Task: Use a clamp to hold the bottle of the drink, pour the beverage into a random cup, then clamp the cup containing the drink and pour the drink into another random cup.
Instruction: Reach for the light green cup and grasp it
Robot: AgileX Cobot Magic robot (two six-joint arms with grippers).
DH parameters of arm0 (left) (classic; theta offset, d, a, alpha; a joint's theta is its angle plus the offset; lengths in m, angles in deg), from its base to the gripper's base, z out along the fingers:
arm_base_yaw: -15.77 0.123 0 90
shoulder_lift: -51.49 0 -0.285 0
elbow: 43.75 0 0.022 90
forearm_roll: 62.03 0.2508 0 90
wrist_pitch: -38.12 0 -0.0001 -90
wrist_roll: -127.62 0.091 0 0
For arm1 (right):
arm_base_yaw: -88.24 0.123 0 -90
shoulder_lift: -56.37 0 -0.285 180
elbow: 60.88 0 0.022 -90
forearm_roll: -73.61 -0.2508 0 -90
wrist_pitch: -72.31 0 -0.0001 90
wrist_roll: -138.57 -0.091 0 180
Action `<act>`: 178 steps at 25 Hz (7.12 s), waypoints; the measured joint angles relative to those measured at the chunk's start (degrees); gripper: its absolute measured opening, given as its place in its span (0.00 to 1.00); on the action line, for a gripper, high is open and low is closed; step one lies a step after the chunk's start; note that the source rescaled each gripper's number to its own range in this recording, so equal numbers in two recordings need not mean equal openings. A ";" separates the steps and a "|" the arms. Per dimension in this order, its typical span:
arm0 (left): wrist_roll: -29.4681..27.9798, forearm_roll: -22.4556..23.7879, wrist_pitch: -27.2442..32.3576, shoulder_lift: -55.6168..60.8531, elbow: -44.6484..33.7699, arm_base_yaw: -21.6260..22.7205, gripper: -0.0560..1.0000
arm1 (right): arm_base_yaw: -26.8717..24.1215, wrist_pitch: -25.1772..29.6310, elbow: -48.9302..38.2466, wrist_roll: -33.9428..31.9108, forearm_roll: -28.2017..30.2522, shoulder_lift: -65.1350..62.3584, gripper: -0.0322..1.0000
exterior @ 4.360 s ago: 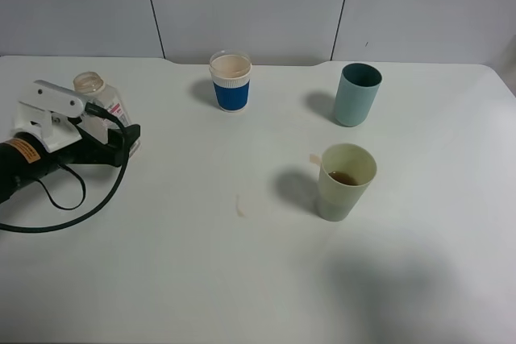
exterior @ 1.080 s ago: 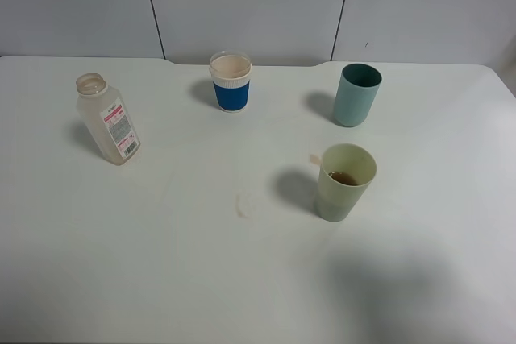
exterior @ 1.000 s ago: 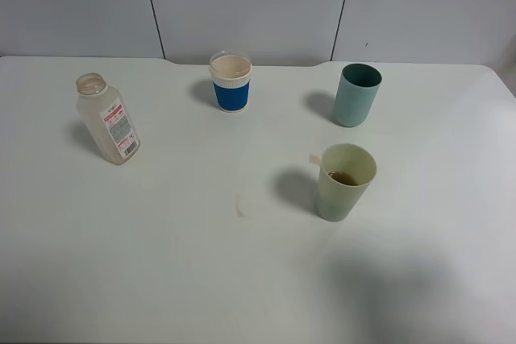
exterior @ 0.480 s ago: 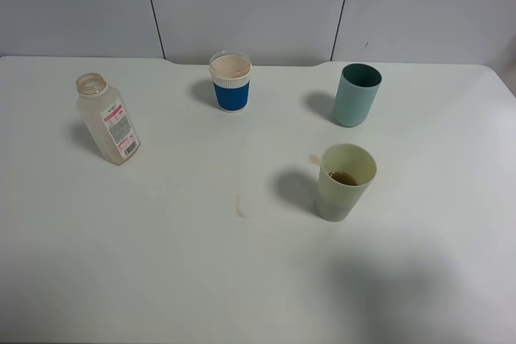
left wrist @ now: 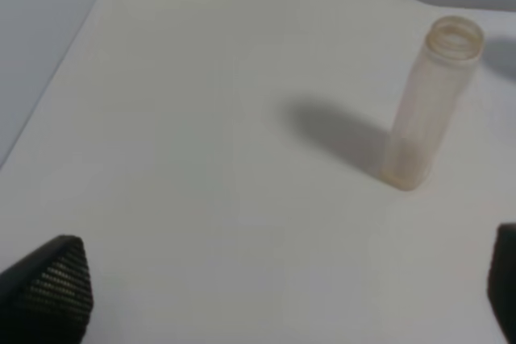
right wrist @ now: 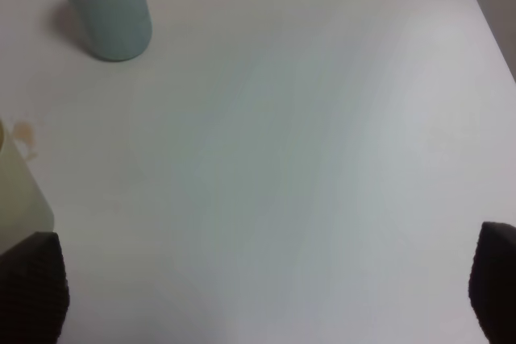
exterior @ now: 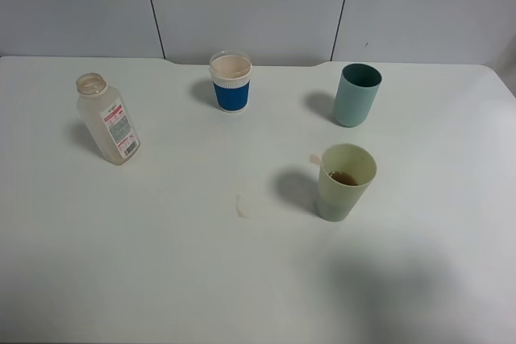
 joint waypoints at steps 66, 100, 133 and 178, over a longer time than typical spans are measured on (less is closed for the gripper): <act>0.23 -3.80 2.92 0.00 -0.79 0.00 1.00 | 0.00 -0.04 0.00 0.00 0.00 7.02 1.00; 0.23 -3.80 2.92 0.00 -0.79 0.00 1.00 | 21.36 -43.15 8.43 4.29 9.07 58.83 1.00; 0.23 -3.80 2.92 0.00 -0.79 0.00 1.00 | 30.85 -57.47 -3.68 16.37 -9.25 58.83 1.00; 0.23 -3.80 2.92 0.00 -0.79 0.00 1.00 | 37.09 -80.95 -23.93 7.94 -16.10 58.83 1.00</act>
